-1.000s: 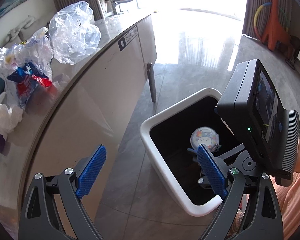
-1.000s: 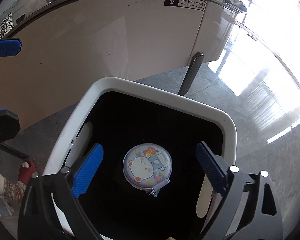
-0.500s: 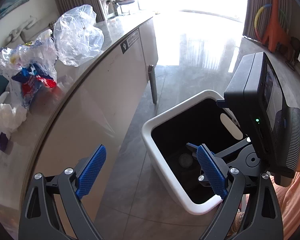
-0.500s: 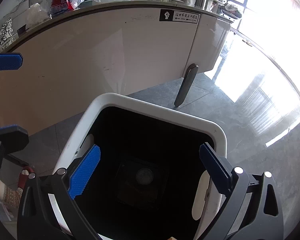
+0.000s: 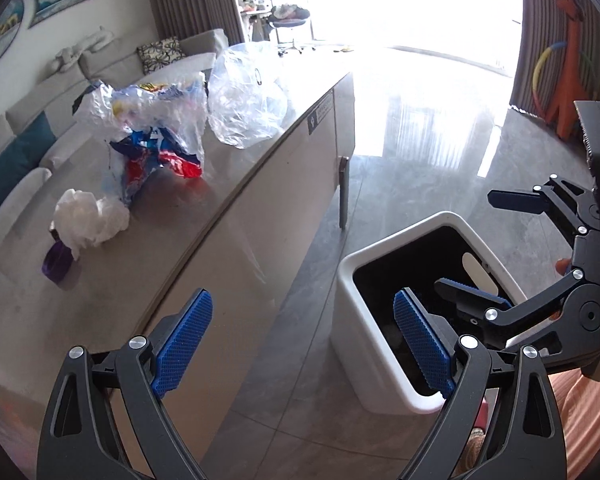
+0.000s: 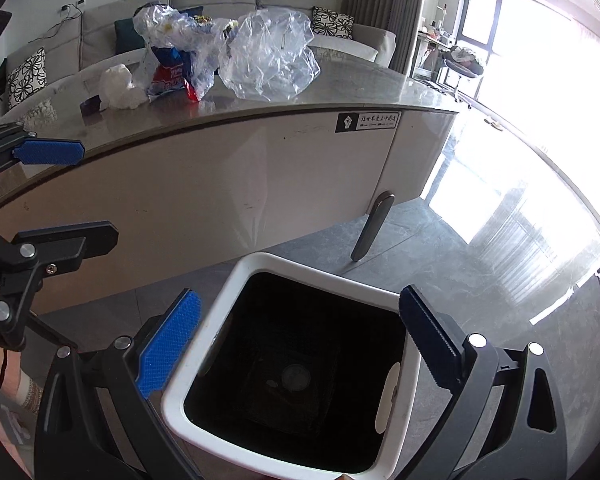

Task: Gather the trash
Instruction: 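Move both tools back toward the coffee table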

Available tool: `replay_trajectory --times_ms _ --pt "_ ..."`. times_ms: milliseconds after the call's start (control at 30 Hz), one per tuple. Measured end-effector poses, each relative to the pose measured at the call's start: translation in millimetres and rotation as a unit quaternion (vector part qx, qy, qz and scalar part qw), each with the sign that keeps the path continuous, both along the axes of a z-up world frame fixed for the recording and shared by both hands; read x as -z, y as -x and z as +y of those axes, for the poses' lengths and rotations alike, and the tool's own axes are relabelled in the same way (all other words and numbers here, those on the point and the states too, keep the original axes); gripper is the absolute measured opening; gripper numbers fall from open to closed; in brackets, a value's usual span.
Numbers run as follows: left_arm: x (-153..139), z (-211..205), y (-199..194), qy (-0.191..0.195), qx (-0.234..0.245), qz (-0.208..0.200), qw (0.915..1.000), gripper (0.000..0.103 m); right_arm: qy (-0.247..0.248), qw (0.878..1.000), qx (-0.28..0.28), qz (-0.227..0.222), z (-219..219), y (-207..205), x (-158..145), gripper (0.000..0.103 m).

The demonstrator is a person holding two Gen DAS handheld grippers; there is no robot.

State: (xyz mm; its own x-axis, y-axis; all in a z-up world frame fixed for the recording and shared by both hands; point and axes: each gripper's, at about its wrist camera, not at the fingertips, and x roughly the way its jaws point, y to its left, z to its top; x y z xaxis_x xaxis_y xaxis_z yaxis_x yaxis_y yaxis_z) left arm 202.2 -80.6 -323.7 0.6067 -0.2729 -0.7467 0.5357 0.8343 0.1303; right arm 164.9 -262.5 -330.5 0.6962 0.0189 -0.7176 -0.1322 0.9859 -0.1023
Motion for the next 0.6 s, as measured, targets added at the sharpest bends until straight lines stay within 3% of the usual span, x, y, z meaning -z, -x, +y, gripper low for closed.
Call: replay_trajectory --times_ms 300,500,600 --pt "-39.5 76.2 -23.5 0.033 -0.102 -0.046 0.9932 0.092 -0.015 0.993 -0.051 -0.107 43.5 -0.6 -90.3 0.099" --pt "-47.1 127.0 -52.6 0.044 -0.172 -0.052 0.9828 0.092 -0.02 0.985 -0.098 -0.142 88.7 -23.3 -112.8 0.099" --pt "-42.1 146.9 -65.0 0.036 -0.182 -0.052 0.9812 0.092 -0.021 0.982 -0.116 -0.147 109.2 -35.8 -112.3 0.099"
